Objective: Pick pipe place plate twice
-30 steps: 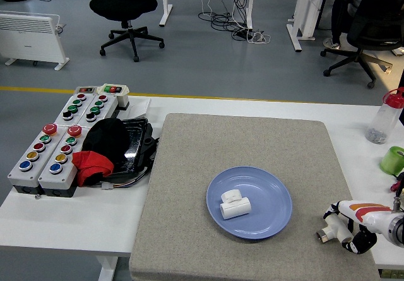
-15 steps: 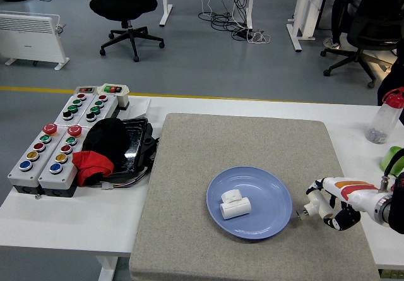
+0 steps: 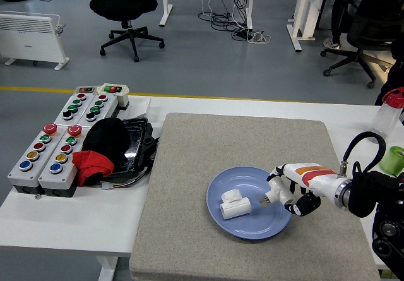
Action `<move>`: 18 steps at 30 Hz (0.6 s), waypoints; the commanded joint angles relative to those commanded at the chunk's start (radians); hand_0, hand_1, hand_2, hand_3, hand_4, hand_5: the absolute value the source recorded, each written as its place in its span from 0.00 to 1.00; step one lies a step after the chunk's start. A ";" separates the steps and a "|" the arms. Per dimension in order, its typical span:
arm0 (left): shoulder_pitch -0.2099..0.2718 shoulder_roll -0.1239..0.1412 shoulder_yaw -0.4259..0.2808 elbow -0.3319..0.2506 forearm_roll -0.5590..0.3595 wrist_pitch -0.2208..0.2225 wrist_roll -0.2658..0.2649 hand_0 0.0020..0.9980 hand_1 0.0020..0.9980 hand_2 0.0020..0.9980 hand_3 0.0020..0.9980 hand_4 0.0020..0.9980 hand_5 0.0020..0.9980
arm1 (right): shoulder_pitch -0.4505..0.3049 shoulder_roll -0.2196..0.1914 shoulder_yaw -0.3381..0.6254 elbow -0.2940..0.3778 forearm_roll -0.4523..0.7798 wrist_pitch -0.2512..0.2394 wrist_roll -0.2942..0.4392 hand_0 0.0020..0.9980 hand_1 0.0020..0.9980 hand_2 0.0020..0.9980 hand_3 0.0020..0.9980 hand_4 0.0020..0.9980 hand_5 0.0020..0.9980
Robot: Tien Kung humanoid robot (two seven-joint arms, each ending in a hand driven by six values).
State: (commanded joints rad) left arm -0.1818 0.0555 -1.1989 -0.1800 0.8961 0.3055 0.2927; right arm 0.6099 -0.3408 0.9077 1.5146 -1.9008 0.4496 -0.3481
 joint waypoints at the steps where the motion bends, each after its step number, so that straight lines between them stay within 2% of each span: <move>1: -0.001 0.000 0.002 0.000 -0.003 0.000 0.000 0.71 0.76 0.72 0.66 0.40 1.00 | 0.005 0.001 -0.015 -0.006 -0.001 -0.003 0.004 0.39 0.48 0.54 0.75 0.58 0.14; 3: -0.001 0.001 0.003 0.000 -0.006 0.001 -0.001 0.71 0.76 0.72 0.66 0.40 1.00 | 0.009 0.001 -0.036 -0.011 -0.002 -0.005 0.009 0.39 0.48 0.54 0.75 0.58 0.14; 4: -0.002 0.001 0.003 0.000 -0.007 0.001 -0.001 0.71 0.76 0.72 0.66 0.40 1.00 | 0.010 0.000 -0.044 -0.013 -0.002 -0.005 0.011 0.45 0.52 0.56 0.75 0.58 0.14; 9: -0.003 0.001 0.003 0.000 -0.009 0.001 -0.002 0.71 0.76 0.72 0.66 0.40 1.00 | 0.019 0.000 -0.092 -0.025 -0.014 -0.021 0.039 0.45 0.52 0.56 0.75 0.58 0.14; 10: -0.003 0.001 0.003 0.000 -0.009 0.001 -0.001 0.71 0.76 0.72 0.66 0.40 1.00 | 0.021 0.001 -0.098 -0.028 -0.017 -0.025 0.045 0.65 0.68 0.75 0.81 0.59 0.13; 15: -0.003 0.001 0.004 0.000 -0.010 0.001 -0.001 0.71 0.76 0.72 0.66 0.40 1.00 | 0.027 0.005 -0.117 -0.050 -0.030 -0.040 0.075 0.65 0.68 0.75 0.81 0.59 0.13; 16: -0.002 0.001 0.004 0.000 -0.009 0.001 -0.001 0.71 0.76 0.72 0.66 0.40 1.00 | 0.028 0.006 -0.119 -0.052 -0.031 -0.042 0.078 0.83 0.82 0.96 0.94 0.65 0.15; 18: -0.002 0.000 0.003 0.000 -0.008 0.001 -0.001 0.71 0.76 0.72 0.66 0.40 1.00 | 0.026 0.009 -0.122 -0.060 -0.041 -0.050 0.084 0.83 0.82 0.96 0.94 0.65 0.15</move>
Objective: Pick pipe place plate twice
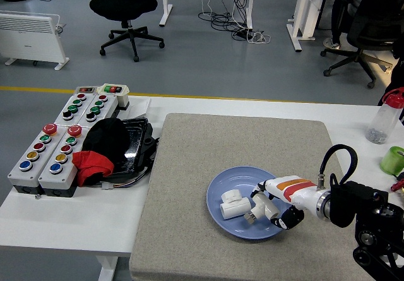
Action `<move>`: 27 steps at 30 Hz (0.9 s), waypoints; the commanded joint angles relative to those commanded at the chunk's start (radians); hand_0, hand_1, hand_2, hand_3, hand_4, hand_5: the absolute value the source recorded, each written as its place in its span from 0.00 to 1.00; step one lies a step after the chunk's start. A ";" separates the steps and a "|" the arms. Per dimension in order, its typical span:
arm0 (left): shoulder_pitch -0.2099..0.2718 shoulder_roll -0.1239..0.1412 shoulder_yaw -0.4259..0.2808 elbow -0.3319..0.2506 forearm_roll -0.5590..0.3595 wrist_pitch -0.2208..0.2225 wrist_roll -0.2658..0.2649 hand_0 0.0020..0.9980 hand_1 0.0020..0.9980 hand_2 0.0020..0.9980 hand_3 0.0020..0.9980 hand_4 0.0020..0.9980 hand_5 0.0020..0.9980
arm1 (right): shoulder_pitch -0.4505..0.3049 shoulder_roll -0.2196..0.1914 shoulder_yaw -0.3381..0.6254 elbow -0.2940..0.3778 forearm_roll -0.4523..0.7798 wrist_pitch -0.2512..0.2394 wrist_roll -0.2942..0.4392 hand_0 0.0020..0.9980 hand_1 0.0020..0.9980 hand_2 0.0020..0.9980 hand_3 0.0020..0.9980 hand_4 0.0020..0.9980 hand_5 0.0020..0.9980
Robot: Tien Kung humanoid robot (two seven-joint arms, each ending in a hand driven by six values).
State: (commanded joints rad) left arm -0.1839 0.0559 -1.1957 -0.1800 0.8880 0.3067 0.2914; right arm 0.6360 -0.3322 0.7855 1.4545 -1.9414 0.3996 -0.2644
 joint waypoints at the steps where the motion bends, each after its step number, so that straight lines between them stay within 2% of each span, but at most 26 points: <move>1: 0.000 0.000 0.000 0.000 0.000 0.000 0.000 0.71 0.76 0.72 0.66 0.40 1.00 | -0.001 0.001 0.000 -0.002 -0.003 -0.002 0.001 0.83 0.82 0.96 0.94 0.65 0.15; 3: 0.001 0.000 0.001 0.000 -0.002 0.001 0.000 0.71 0.76 0.72 0.66 0.40 1.00 | -0.004 0.003 0.000 -0.005 -0.010 -0.007 0.003 0.83 0.82 0.96 0.94 0.65 0.15; 4: 0.001 -0.001 0.000 0.000 -0.001 0.001 0.000 0.71 0.76 0.72 0.66 0.40 1.00 | -0.005 0.004 0.001 -0.007 -0.013 -0.010 0.002 0.89 0.90 1.00 1.00 0.67 0.15; 22: 0.002 0.000 -0.001 0.000 0.003 0.000 0.000 0.71 0.76 0.72 0.66 0.40 1.00 | -0.018 0.005 0.054 -0.007 -0.045 -0.056 0.003 0.91 0.91 1.00 1.00 0.67 0.16; 26: 0.001 0.000 -0.002 0.000 0.005 -0.001 0.000 0.71 0.76 0.72 0.66 0.40 1.00 | -0.028 0.006 0.079 0.000 -0.037 -0.109 0.004 0.91 0.91 1.00 1.00 0.67 0.16; 27: 0.001 0.000 -0.003 0.000 0.007 -0.001 0.000 0.71 0.76 0.72 0.66 0.40 1.00 | -0.033 0.006 0.088 0.000 -0.025 -0.139 0.003 0.91 0.91 1.00 1.00 0.67 0.16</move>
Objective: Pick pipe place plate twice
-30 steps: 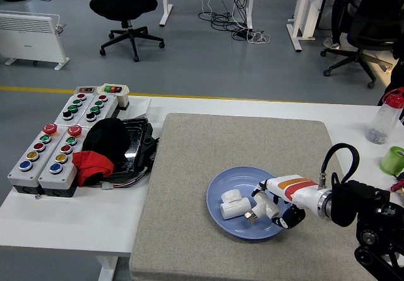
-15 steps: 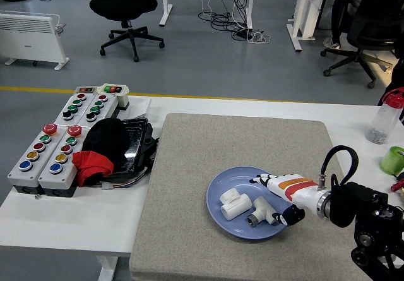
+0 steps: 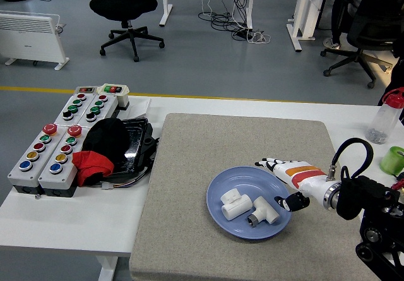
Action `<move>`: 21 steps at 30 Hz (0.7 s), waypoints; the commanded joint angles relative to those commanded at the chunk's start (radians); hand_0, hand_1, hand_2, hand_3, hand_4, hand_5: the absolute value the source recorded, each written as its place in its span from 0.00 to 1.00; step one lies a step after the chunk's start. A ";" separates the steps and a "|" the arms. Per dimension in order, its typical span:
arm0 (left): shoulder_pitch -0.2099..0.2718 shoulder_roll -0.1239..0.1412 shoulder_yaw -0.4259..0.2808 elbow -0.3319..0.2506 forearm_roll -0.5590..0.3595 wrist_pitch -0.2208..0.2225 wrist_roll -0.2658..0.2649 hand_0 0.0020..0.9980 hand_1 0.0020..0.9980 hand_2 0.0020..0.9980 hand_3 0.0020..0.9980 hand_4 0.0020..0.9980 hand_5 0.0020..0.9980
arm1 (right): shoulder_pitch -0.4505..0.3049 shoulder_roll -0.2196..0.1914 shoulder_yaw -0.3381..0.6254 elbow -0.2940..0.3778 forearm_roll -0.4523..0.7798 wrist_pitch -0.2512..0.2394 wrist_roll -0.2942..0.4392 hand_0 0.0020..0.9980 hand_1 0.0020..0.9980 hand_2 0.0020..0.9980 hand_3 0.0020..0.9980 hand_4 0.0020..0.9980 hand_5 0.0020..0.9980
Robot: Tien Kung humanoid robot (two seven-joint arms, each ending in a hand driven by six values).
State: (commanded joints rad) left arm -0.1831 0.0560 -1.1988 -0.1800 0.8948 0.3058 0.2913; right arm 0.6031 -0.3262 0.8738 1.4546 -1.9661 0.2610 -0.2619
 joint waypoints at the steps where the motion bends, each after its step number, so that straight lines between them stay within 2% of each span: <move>1: 0.000 0.000 0.000 0.000 0.000 0.000 0.000 0.71 0.76 0.72 0.66 0.40 1.00 | -0.008 0.000 0.014 -0.002 0.022 -0.035 0.000 0.87 0.86 1.00 0.96 0.64 0.18; 6: -0.002 0.000 0.000 0.000 0.000 0.000 -0.001 0.71 0.76 0.72 0.66 0.40 1.00 | -0.037 0.001 0.064 -0.019 0.150 -0.223 0.015 0.87 0.86 1.00 0.96 0.64 0.18; 7: -0.003 0.000 0.000 0.000 0.001 0.000 0.000 0.71 0.76 0.72 0.66 0.40 1.00 | -0.050 0.002 0.082 -0.023 0.188 -0.269 0.022 0.82 0.83 0.97 0.92 0.54 0.21; 10: -0.004 0.000 0.000 0.000 0.001 0.000 0.000 0.71 0.76 0.72 0.66 0.40 1.00 | -0.079 0.005 0.123 -0.029 0.307 -0.390 0.044 0.82 0.83 0.97 0.92 0.54 0.21; 12: -0.005 0.001 0.000 0.000 0.001 0.000 -0.001 0.71 0.76 0.72 0.66 0.40 1.00 | -0.115 0.010 0.165 -0.035 0.389 -0.468 0.091 0.82 0.83 0.97 0.92 0.54 0.21; 13: -0.006 0.001 0.000 0.000 0.002 -0.001 -0.001 0.71 0.76 0.72 0.66 0.40 1.00 | -0.129 0.013 0.183 -0.037 0.434 -0.508 0.112 0.80 0.79 0.90 0.86 0.44 0.29; 15: -0.006 0.000 -0.002 0.000 0.004 0.000 0.000 0.71 0.76 0.72 0.66 0.40 1.00 | -0.159 0.019 0.226 -0.039 0.512 -0.573 0.160 0.80 0.79 0.90 0.86 0.44 0.29; 18: -0.007 0.001 -0.003 0.000 0.006 -0.001 0.000 0.71 0.76 0.72 0.66 0.40 1.00 | -0.197 0.031 0.284 -0.042 0.642 -0.607 0.202 0.80 0.79 0.90 0.86 0.44 0.29; 19: -0.007 0.001 -0.003 0.000 0.006 -0.001 -0.001 0.71 0.76 0.72 0.66 0.40 1.00 | -0.211 0.035 0.311 -0.043 0.681 -0.608 0.211 0.79 0.78 0.88 0.85 0.47 0.43; 21: -0.007 0.001 -0.004 0.000 0.008 -0.001 -0.001 0.71 0.76 0.72 0.66 0.40 1.00 | -0.239 0.043 0.358 -0.044 0.758 -0.602 0.229 0.79 0.78 0.88 0.85 0.47 0.43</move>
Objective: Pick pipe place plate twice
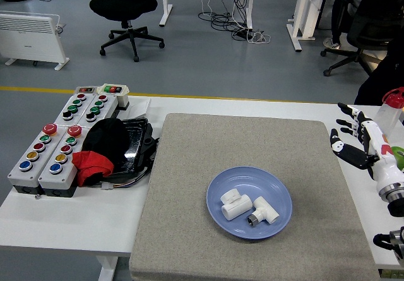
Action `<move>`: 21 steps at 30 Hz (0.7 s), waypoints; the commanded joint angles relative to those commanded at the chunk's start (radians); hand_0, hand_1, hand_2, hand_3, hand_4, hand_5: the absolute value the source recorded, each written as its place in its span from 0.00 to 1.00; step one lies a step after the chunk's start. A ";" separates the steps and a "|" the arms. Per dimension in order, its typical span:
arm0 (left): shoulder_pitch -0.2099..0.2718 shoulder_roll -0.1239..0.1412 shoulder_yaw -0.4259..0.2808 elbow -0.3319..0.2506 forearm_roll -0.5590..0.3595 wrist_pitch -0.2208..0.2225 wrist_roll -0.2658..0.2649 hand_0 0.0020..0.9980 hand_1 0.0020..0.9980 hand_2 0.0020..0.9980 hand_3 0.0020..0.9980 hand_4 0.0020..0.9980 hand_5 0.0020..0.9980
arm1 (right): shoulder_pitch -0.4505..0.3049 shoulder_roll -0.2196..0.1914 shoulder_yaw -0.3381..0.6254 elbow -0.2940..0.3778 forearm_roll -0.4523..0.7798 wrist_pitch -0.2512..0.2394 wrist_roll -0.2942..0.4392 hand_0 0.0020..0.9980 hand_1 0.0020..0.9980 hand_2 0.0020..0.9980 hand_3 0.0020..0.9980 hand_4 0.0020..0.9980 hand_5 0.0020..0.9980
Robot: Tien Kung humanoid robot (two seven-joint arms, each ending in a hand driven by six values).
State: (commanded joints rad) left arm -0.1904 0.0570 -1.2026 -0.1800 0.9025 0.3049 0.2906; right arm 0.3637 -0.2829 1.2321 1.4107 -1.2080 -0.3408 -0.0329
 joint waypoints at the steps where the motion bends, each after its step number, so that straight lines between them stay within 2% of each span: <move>1: 0.000 0.000 -0.001 0.000 0.002 0.000 0.000 0.71 0.76 0.72 0.66 0.40 1.00 | -0.018 0.005 0.027 0.001 0.045 0.009 0.004 0.79 0.78 0.88 0.85 0.47 0.43; 3: -0.001 0.000 -0.002 0.000 0.004 0.000 0.000 0.71 0.76 0.72 0.66 0.40 1.00 | -0.048 0.013 0.072 0.005 0.130 0.024 0.009 0.79 0.78 0.88 0.85 0.47 0.43; 4: -0.001 0.000 -0.003 0.000 0.005 0.000 0.000 0.71 0.76 0.72 0.66 0.40 1.00 | -0.054 0.015 0.083 0.006 0.169 0.027 0.009 0.78 0.77 0.87 0.85 0.49 0.50; 9: -0.003 0.001 -0.004 0.000 0.009 -0.001 0.000 0.71 0.76 0.72 0.66 0.40 1.00 | -0.112 0.036 0.175 0.007 0.383 0.074 0.013 0.78 0.77 0.87 0.85 0.49 0.50; 10: -0.003 0.001 -0.005 0.000 0.010 -0.002 0.000 0.71 0.76 0.72 0.66 0.40 1.00 | -0.120 0.037 0.187 0.006 0.422 0.084 0.010 0.78 0.77 0.87 0.84 0.51 0.55; 14: -0.004 0.001 -0.006 0.000 0.012 -0.002 0.000 0.71 0.76 0.72 0.66 0.40 1.00 | -0.142 0.040 0.211 0.005 0.582 0.093 0.005 0.78 0.77 0.87 0.84 0.51 0.55; 16: -0.003 0.001 -0.007 0.000 0.014 -0.002 0.000 0.71 0.76 0.72 0.66 0.40 1.00 | -0.150 0.042 0.218 0.004 0.607 0.094 0.003 0.78 0.77 0.86 0.84 0.52 0.58; 21: -0.001 0.000 -0.010 0.000 0.019 -0.002 0.001 0.71 0.76 0.72 0.66 0.40 1.00 | -0.168 0.043 0.227 0.002 0.613 0.109 -0.010 0.78 0.77 0.86 0.84 0.52 0.58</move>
State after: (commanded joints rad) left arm -0.1918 0.0571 -1.2128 -0.1800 0.9216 0.3026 0.2918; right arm 0.1957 -0.2401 1.4595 1.4130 -0.5948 -0.2318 -0.0428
